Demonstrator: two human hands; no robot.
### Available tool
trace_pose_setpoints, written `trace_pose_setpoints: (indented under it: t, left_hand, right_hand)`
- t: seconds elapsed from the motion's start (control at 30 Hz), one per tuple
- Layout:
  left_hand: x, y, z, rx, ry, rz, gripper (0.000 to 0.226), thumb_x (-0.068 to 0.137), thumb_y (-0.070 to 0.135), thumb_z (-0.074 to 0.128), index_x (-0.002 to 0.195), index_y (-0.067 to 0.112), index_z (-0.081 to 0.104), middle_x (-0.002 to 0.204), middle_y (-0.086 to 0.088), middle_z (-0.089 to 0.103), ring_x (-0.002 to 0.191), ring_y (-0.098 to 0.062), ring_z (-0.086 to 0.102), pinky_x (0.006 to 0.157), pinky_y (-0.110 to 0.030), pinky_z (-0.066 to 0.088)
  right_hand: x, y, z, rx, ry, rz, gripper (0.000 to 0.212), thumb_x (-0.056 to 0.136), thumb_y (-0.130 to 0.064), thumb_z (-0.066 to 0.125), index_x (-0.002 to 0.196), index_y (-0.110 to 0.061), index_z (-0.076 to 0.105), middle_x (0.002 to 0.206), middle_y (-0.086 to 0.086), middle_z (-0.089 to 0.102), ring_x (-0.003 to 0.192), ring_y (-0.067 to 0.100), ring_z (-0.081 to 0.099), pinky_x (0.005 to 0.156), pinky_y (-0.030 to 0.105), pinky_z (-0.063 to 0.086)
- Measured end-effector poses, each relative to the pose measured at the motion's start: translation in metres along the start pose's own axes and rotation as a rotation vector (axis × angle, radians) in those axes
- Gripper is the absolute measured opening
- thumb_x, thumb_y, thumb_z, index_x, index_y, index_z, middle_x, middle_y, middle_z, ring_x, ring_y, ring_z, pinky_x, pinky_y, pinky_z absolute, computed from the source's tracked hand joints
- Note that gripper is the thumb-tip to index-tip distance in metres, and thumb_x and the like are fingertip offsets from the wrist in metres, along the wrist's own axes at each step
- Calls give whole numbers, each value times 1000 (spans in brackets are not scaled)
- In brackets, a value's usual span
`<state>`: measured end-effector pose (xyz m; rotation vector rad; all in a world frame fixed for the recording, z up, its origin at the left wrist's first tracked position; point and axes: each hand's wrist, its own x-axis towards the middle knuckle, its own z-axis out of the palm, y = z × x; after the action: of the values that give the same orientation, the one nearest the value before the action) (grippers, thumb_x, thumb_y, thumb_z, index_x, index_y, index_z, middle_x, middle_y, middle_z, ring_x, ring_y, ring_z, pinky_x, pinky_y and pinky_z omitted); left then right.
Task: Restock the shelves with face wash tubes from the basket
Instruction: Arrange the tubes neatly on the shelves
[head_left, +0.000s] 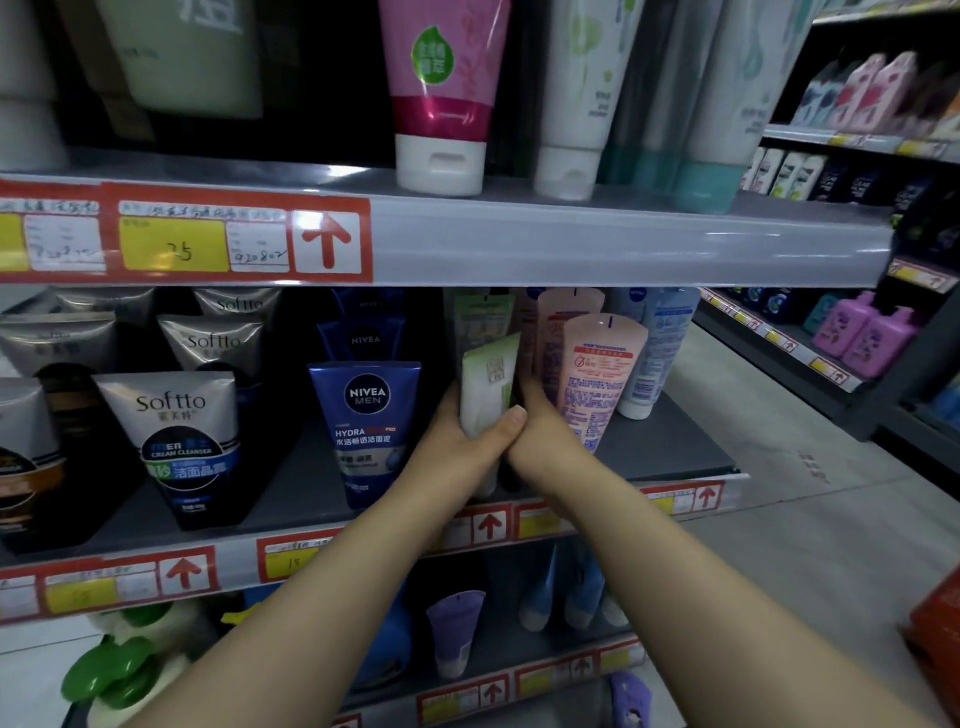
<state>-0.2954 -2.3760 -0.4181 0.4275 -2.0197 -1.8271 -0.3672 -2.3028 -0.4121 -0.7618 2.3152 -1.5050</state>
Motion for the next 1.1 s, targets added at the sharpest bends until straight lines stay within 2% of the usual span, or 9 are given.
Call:
trace_pose_setpoints:
  t: [0.17,0.27,0.37,0.53,0.67,0.73,0.83,1.0,1.1]
  left_hand:
    - [10,-4,-2,-17,-16,7,59,86,32,65,139,19,42,130,-1,58,119,-13,54,107,-34,41]
    - [12,-7,-2,-35,-17,-8,70,75,43,64,138,23,42,130,1,58,119,-10,54,106,-32,41]
    - [13,-8,-1,-52,-14,-17,60,83,37,65,136,25,41,131,1,56,118,-10,53,105,-30,39]
    - [11,-8,1,-55,3,-27,56,88,28,63,139,23,40,131,0,56,120,-12,53,104,-30,40]
    - [5,-9,7,57,91,-5,76,78,35,69,143,20,33,135,-1,53,122,-13,52,106,-33,41]
    - [-2,-9,9,81,148,-29,84,77,35,71,146,19,25,138,-2,50,122,-16,51,104,-32,42]
    - [-13,-7,12,122,186,-47,72,85,27,66,142,19,24,130,-3,50,108,-13,54,89,-21,42]
    - [-12,-5,10,117,130,-60,54,92,29,56,138,19,31,127,-4,54,109,-13,55,87,-22,41]
    - [-6,-5,7,72,118,-89,51,92,30,55,137,21,35,125,-3,56,110,-15,56,95,-28,44]
  right_hand:
    - [12,12,2,19,-84,49,52,92,-16,46,140,-34,35,142,-2,47,128,19,45,110,40,38]
    - [14,16,0,7,-110,63,59,92,-4,43,144,-32,33,144,0,45,130,18,44,109,34,38]
    - [11,18,1,-96,-106,31,59,88,3,42,140,-25,37,141,2,47,130,19,43,107,30,36]
    - [10,21,4,-160,-42,10,53,83,-5,47,133,-23,43,134,4,52,125,21,47,108,39,39]
    - [13,28,5,-159,-64,21,42,79,-37,47,120,-28,52,119,-2,62,111,17,58,98,40,48]
    - [10,25,3,-188,-89,19,37,83,-38,51,119,-27,53,116,-1,63,105,15,60,95,35,50]
    - [8,22,0,-172,-154,43,33,92,-18,53,125,-18,50,114,1,61,101,10,58,83,16,48]
    - [11,25,5,-183,-109,9,43,81,-32,52,123,-24,53,120,7,58,108,20,58,97,40,49]
    - [15,30,9,-188,-86,-8,42,75,-35,48,115,-25,58,114,7,59,104,21,59,94,41,51]
